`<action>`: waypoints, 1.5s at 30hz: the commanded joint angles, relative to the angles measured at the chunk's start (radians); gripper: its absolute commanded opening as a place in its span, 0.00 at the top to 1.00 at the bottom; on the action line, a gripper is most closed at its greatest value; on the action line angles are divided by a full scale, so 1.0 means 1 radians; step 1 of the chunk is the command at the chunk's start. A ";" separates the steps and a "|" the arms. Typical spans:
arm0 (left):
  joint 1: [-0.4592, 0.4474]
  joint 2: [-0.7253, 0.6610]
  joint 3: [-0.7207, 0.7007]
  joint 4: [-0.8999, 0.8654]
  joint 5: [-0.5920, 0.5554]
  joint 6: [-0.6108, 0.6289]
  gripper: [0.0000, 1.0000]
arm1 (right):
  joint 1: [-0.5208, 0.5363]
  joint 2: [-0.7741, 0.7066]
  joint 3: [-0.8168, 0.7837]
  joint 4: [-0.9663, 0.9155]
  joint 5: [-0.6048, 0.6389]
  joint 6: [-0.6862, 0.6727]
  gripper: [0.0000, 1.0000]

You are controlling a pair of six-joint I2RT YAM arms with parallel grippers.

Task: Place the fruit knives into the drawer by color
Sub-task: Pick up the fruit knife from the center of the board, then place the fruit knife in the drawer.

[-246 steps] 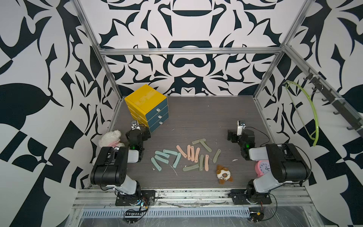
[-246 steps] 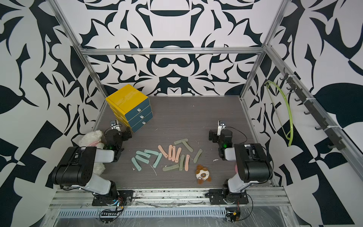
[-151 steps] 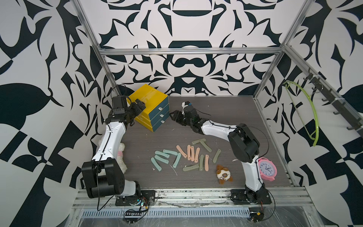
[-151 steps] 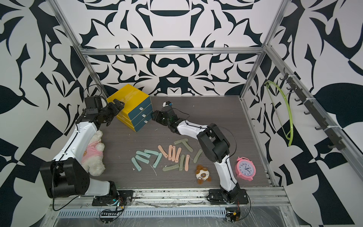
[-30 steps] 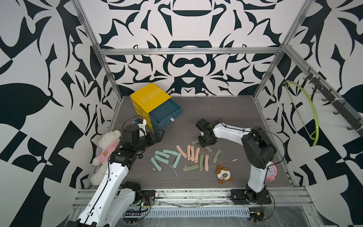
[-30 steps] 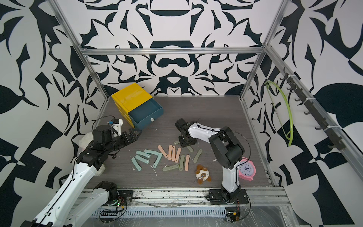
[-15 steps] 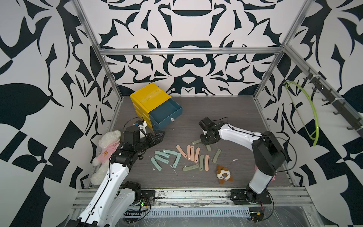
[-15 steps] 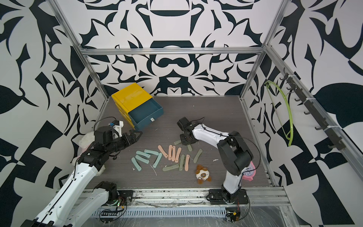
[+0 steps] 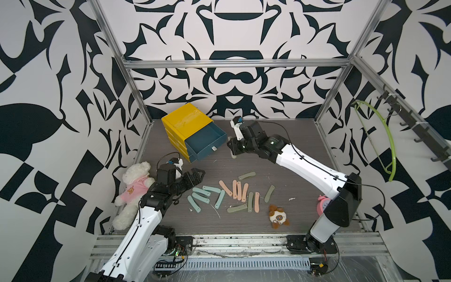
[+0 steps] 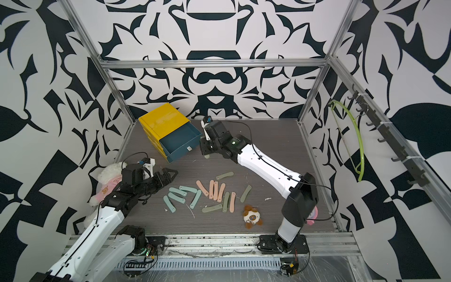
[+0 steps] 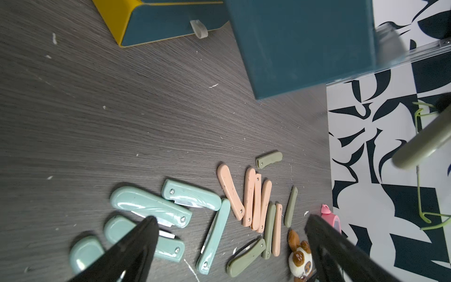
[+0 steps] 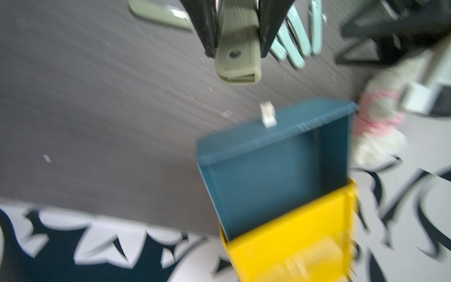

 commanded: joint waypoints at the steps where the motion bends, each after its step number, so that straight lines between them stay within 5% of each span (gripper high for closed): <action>1: -0.002 -0.025 -0.020 0.004 0.001 -0.003 0.01 | -0.004 0.096 0.158 0.098 -0.045 0.033 0.99; 11: -0.004 -0.050 -0.038 -0.021 0.013 -0.008 0.01 | -0.013 0.394 0.535 0.119 -0.057 0.098 1.00; 16: -0.004 -0.053 -0.041 -0.018 0.017 -0.011 0.01 | -0.016 0.412 0.506 0.126 -0.054 0.111 0.95; 28: -0.005 -0.042 -0.036 -0.005 0.024 -0.011 0.01 | -0.022 0.405 0.514 0.116 -0.049 0.122 0.57; 38: -0.005 -0.024 0.003 -0.004 0.046 0.001 0.01 | -0.025 0.327 0.495 0.115 -0.048 0.108 0.46; 45: -0.028 -0.009 0.086 -0.040 0.046 0.043 0.01 | -0.025 0.142 0.313 0.116 -0.046 0.112 0.45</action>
